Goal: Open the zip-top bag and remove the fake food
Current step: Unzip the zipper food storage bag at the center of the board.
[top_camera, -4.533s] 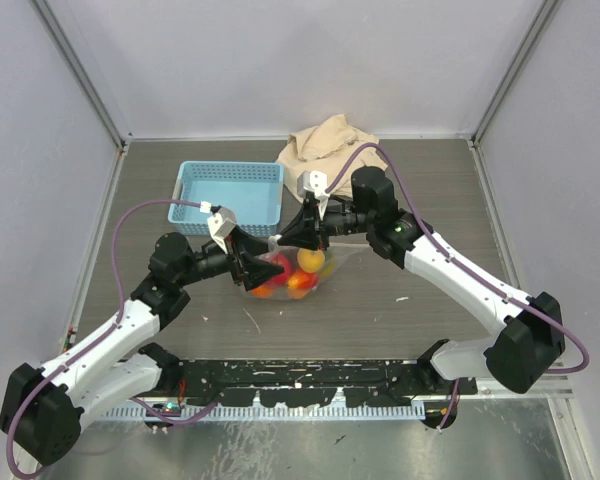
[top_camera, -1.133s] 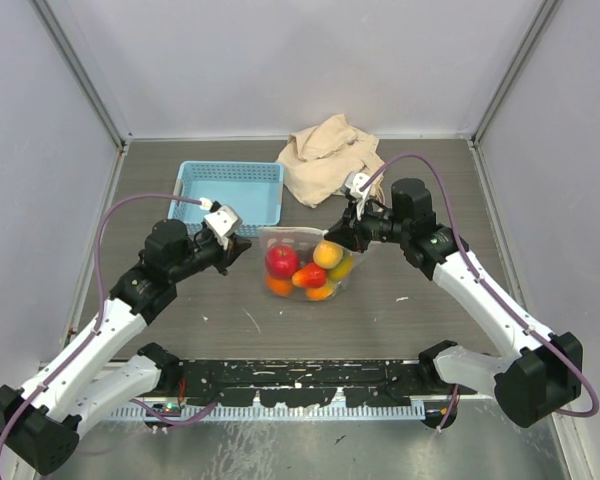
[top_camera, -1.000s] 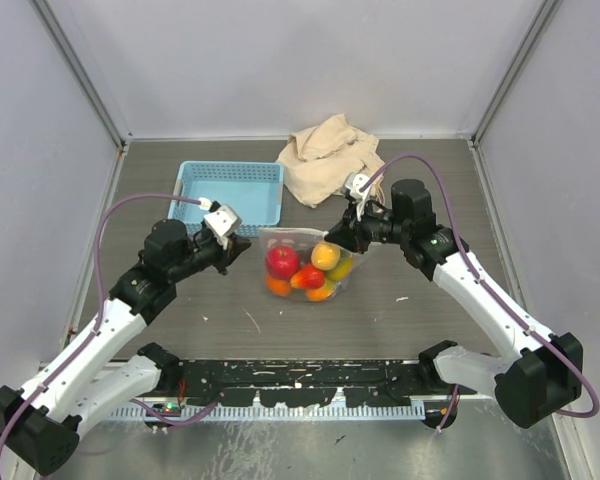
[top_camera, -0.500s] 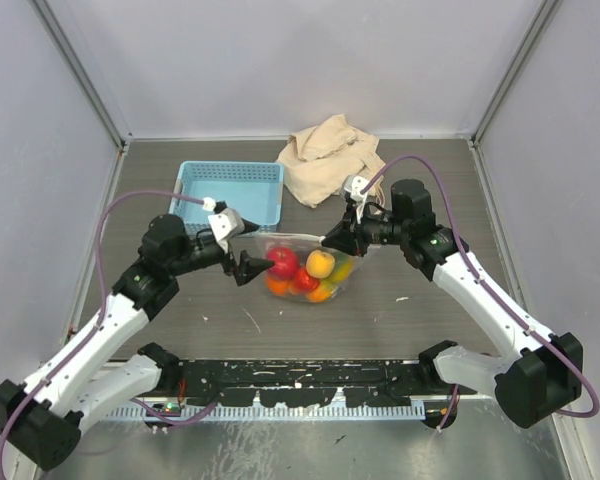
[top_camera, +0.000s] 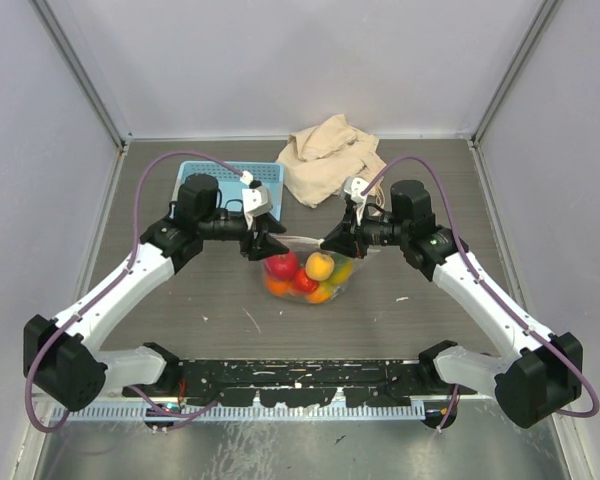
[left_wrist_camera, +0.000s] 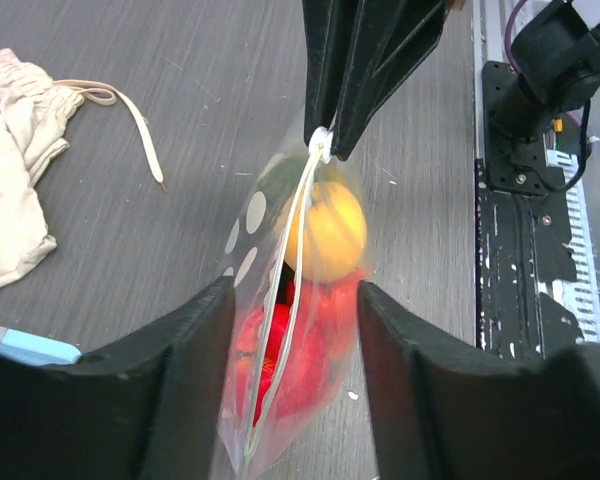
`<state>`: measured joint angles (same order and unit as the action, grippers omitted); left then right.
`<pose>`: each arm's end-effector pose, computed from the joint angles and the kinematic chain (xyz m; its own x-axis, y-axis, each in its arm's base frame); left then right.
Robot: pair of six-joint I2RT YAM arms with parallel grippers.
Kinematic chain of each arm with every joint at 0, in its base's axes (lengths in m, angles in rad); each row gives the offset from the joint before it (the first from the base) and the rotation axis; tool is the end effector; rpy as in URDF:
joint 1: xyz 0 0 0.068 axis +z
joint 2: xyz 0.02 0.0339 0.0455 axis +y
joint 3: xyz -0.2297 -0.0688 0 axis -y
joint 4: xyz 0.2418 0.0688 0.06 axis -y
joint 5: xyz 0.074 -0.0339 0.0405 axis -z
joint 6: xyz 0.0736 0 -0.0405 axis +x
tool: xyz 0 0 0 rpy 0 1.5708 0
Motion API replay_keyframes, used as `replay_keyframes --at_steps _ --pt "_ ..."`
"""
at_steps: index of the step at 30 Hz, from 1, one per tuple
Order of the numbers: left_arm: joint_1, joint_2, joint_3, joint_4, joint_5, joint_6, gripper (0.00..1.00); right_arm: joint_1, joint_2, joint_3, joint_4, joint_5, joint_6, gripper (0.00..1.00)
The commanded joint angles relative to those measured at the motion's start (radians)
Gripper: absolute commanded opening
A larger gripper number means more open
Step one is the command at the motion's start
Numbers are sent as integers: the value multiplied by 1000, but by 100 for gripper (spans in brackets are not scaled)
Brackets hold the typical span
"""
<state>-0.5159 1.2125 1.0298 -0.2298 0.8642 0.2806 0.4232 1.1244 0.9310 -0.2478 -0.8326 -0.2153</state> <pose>0.2331 -0.1965 0.2949 -0.0785 0.2512 -0.9647 0.9867 0.1576 -0.0393 0.2342 0.1652 0.2803 -0.1910 -0.2437 -0.9508 -0.9489 0.2936 0.1154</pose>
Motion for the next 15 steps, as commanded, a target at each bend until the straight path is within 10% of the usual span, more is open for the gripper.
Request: replay_keyframes --at_steps 1,9,15 --pt "-1 -10 -2 43 63 7 46 -3 -10 5 50 -29 -6 2" --pt "-3 -15 -29 56 4 11 2 -3 -1 6 49 -31 -4 2" --pt "-1 -94 -53 20 -117 79 0 -3 -9 5 42 -17 -11 2"
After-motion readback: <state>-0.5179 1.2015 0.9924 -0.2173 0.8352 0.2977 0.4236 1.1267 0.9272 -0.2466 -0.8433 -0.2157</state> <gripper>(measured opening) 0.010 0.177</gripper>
